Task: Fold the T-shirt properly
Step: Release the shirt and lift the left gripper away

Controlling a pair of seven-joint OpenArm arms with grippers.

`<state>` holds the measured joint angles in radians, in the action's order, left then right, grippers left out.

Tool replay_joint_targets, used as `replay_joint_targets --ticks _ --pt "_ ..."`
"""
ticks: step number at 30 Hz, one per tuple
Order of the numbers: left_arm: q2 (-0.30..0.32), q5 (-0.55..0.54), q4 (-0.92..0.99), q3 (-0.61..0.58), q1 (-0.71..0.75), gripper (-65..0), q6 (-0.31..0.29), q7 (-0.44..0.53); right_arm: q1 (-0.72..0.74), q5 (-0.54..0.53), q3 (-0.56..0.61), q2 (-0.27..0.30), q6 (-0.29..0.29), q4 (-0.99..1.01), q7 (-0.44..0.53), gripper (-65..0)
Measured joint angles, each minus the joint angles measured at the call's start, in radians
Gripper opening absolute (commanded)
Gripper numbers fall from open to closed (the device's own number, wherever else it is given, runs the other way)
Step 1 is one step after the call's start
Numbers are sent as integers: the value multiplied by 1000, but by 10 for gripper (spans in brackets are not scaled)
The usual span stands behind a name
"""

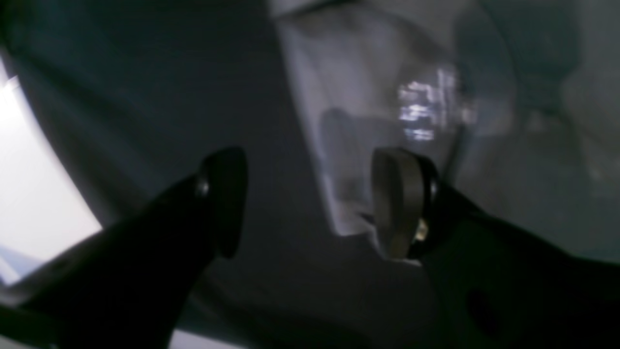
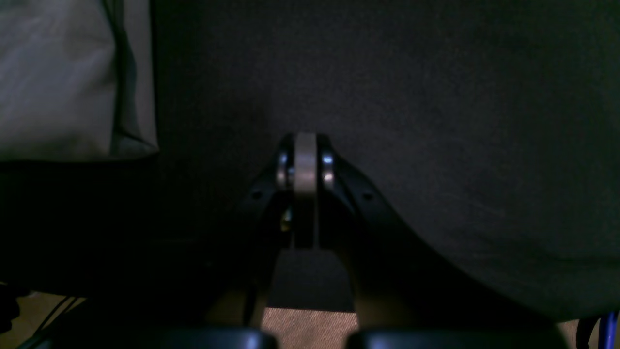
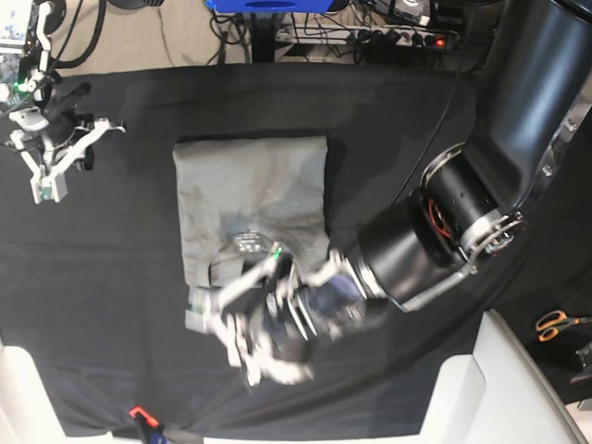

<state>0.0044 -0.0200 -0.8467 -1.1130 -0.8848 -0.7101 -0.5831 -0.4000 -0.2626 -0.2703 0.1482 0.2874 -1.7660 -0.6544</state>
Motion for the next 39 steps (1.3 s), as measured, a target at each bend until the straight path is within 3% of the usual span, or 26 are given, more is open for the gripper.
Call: replay_joint_targets --ticks 2,4,5,7,11,13,17,20,23,30,39 --pt "-2 2 -21 119 -10 -262 6 -20 0 0 0 0 0 0 0 -648" --pt "3 8 -110 216 3 -326 10 -134 0 0 1 0 0 -1 0 -648" --pt "9 12 -166 246 21 -402 22 -181 -1 0 2 0 0 -1 1 -648" --pt "37 6 -319 296 121 -650 23 -267 -15 3 19 0 3 -4 5 -648" --pt "165 0 -624 331 428 -650 2 -352 -32 -1 63 0 108 -6 8 -648" --pt "225 5 -745 368 554 -650 2 -376 -26 3 68 -4 116 -5 1 -648" --pt "248 28 -858 485 719 -650 6 -354 -22 6 64 7 114 -5 7 -648" --pt "256 123 -856 516 828 -650 3 -330 -27 5 62 7 114 -5 8 -648" --pt "263 177 -845 519 859 -650 4 -315 -25 3 63 0 117 -5 8 -648" --pt "254 172 -728 522 871 -650 13 -243 -26 4 63 3 115 -5 8 -648" --pt "235 177 -673 531 898 -650 14 -222 -28 4 63 3 117 -3 8 -648"
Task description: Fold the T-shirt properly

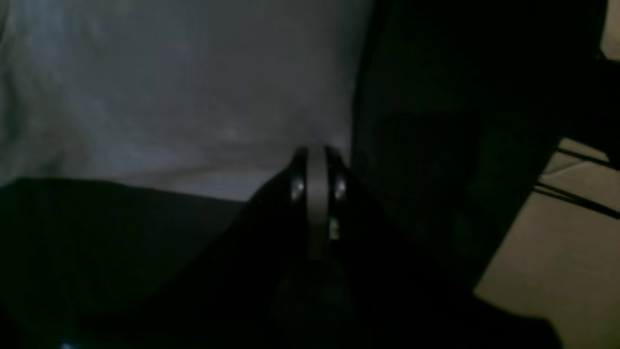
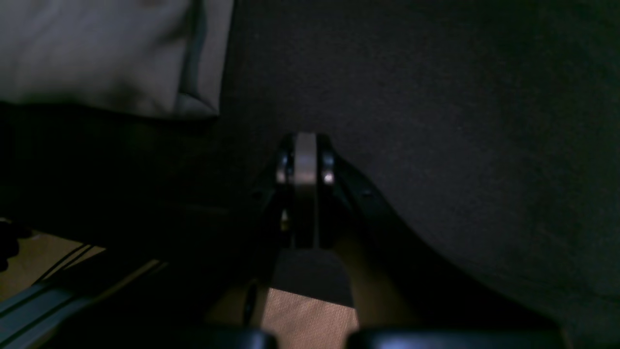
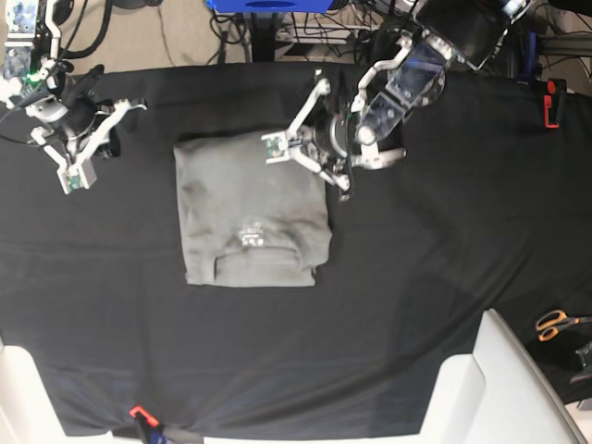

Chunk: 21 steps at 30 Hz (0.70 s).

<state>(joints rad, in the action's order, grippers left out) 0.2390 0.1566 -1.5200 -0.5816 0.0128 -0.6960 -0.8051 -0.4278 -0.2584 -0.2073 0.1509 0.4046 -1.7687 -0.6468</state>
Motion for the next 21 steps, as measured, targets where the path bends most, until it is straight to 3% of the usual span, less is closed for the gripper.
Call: replay_joint_targets --ticks 8,15,21 --pt "31 -7 -193 45 -2 -650 -6 -8 0 8 64 12 -2 -37 -4 -648" --pt "108 29 -203 326 125 -650 -2 -18 14 0 332 112 12 -86 -7 -648" --pt "124 93 -200 614 347 -650 -9 -18 55 0 375 104 7 -89 4 -648"
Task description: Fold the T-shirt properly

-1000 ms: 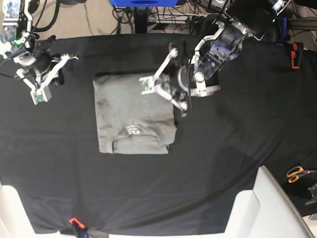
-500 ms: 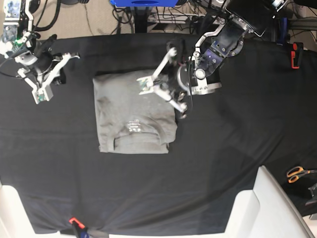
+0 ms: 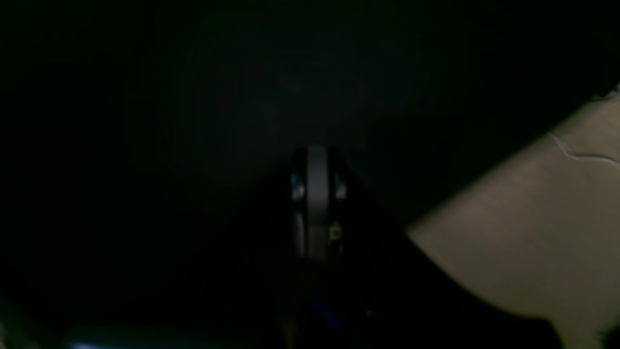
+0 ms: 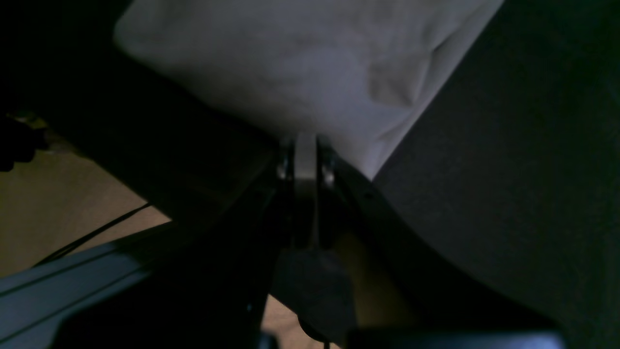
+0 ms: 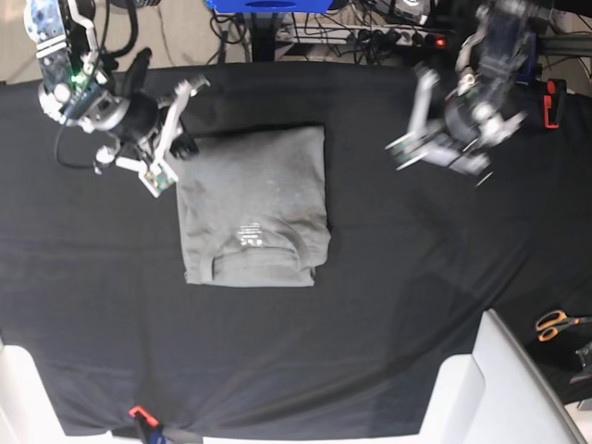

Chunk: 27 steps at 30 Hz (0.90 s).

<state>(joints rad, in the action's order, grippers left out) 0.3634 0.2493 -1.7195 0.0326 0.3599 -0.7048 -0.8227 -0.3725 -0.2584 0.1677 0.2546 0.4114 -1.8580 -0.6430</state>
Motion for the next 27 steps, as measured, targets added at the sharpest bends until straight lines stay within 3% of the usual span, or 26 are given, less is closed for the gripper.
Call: replay_joint_targets --ticks 5,8,10,14,17,21,27 --pt "-8 2 -5 105 55 -650 0 10 39 -4 0 3 -2 27 -6 -648" --pt "-13 -2 -6 106 72 -650 0 11 65 0 0 -32 -6 76 -6 -648" --pt "-32 -2 -12 108 76 -650 0 10 82 -5 2 -45 33 105 -7 -648" --pt "-56 -7 -84 110 95 -650 0 16 139 -2 -5 -59 59 187 -3 -648" --pt "-55 -5 -85 111 95 -650 0 14 146 -3 -11 -59 60 266 26 -648" --pt "-54 8 -85 115 95 -650 0 11 122 -12 -35 -65 69 402 145 -648" --pt "-53 6 -80 115 100 -650 0 11 91 5 -72 -73 51 385 142 -648"
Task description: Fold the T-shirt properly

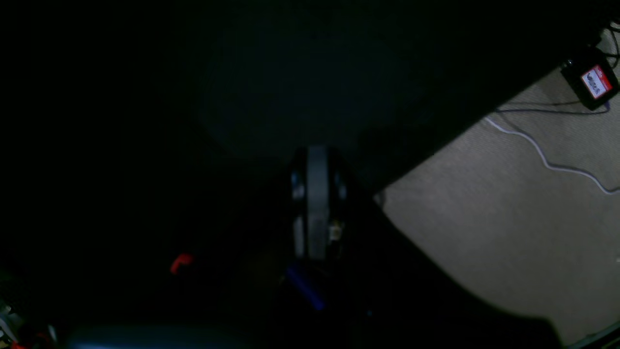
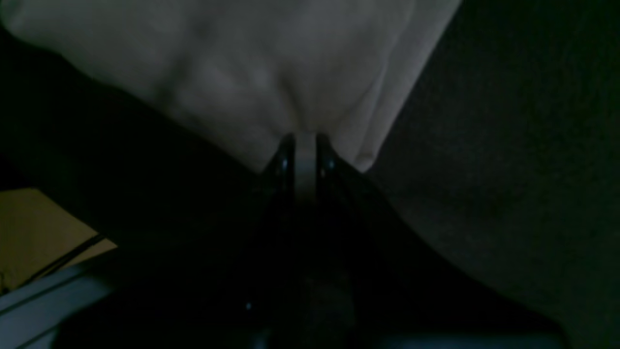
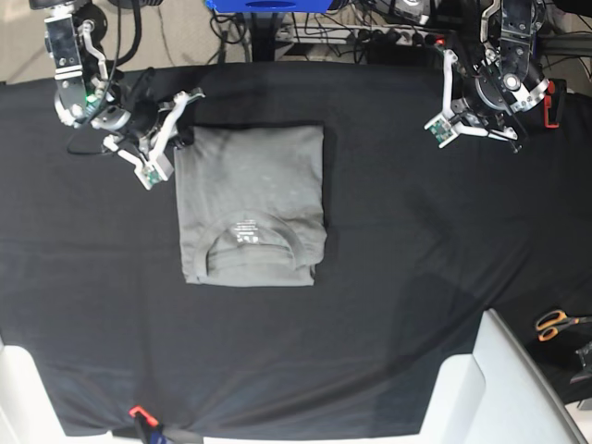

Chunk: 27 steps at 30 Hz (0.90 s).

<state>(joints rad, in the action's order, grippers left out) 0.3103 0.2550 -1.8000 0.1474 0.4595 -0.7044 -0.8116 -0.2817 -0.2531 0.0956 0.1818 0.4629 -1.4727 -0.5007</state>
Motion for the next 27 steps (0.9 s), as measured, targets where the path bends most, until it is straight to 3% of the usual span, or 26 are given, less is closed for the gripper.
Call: replay_joint_targets --ticks 6,9,17,19,22,27 --pt "-1 -5 -60 -5 61 -650 0 0 -163 -17 -47 5 -13 -326 -1 -648" --pt "-29 -2 -100 -2 148 -650 1 0 -284 -1 -144 14 -40 -460 -97 -648" --pt "-126 -7 -100 -6 346 -650 1 4 -548 -8 -322 8 -38 -488 -224 -648" --pt "-146 -6 -57 -7 361 -650 1 8 -570 -11 -311 19 -35 -428 -224 -648" --pt "-176 -2 93 -6 341 -650 1 31 -514 -2 -256 13 -42 -190 -219 -648" --pt "-193 -5 471 -6 225 -650 8 266 -306 5 -151 18 -47 301 -210 -648"
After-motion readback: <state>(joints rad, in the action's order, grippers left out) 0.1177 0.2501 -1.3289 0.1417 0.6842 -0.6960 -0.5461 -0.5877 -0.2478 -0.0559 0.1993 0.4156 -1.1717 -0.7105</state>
